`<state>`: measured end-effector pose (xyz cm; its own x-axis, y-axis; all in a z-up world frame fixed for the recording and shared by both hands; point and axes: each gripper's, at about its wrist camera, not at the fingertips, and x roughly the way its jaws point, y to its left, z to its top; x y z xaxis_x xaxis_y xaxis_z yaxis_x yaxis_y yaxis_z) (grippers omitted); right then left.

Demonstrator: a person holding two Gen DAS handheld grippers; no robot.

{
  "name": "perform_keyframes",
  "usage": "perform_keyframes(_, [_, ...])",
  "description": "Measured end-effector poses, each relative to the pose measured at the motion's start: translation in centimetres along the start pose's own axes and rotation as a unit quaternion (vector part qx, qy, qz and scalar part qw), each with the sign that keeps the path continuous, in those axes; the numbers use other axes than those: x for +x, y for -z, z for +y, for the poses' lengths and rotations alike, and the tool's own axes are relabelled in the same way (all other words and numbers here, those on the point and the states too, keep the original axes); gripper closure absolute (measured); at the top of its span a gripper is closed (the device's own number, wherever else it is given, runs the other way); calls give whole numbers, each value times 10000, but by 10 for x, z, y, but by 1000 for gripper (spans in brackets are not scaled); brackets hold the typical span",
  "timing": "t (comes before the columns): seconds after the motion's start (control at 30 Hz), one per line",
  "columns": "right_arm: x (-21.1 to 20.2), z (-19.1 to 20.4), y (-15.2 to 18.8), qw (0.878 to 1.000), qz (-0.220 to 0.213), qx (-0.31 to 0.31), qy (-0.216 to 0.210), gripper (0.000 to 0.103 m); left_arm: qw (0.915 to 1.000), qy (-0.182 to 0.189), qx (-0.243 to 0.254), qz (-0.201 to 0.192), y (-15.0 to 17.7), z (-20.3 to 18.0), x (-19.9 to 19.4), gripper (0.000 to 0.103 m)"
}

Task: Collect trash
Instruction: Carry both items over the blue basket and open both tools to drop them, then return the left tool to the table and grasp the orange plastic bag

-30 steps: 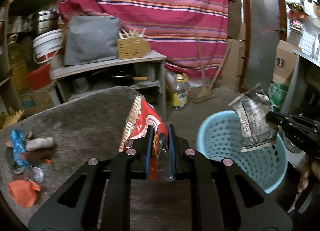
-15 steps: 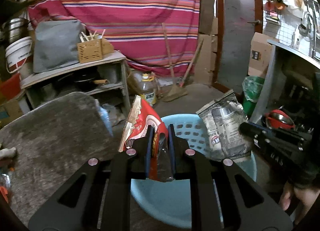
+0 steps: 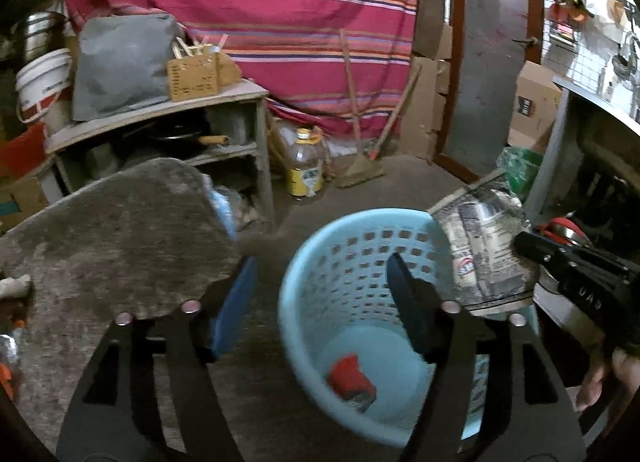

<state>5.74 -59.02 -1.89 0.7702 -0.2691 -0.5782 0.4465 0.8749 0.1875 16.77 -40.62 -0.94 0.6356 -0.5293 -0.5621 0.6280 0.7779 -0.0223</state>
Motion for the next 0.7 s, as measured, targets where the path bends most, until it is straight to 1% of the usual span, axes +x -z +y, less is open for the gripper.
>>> perform_keyframes(0.07, [3,4,0,10000,59,6,-34,100,9999,-141,-39,-48,0,11,-6,26])
perform_keyframes(0.1, [5,7,0,9999,106,-7,-42,100,9997,-225,-75,-87,0,19,-11,25])
perform_keyframes(0.13, [8,11,0,9999,155,-15,-58,96,9994,-308,-106,-124,0,28,-17,22])
perform_keyframes(0.17, [10,13,0,9998,192,-18,-54,96,9992,-355,-119,-145,0,32,-21,20])
perform_keyframes(0.27, [21,23,2,9993,367,17,-60,96,9973,-652,-174,-286,2,56,-40,12])
perform_keyframes(0.3, [24,27,3,9991,421,9,-34,91,9963,-765,-192,-334,2,66,-48,12])
perform_keyframes(0.33, [28,32,4,9988,485,-20,21,83,9955,-851,-194,-367,3,73,-54,10])
perform_keyframes(0.37, [30,36,5,9987,501,-46,49,55,9942,-985,-180,-397,4,83,-62,8])
perform_keyframes(0.4, [30,40,6,9987,495,-63,85,38,9932,-1075,-170,-418,5,90,-67,7])
perform_keyframes(0.57, [28,72,6,9983,403,-349,247,38,9870,-1523,-157,-495,12,138,-100,5])
perform_keyframes(0.7, [21,103,4,9988,212,-418,172,37,9825,-1776,-355,-432,25,187,-125,5])
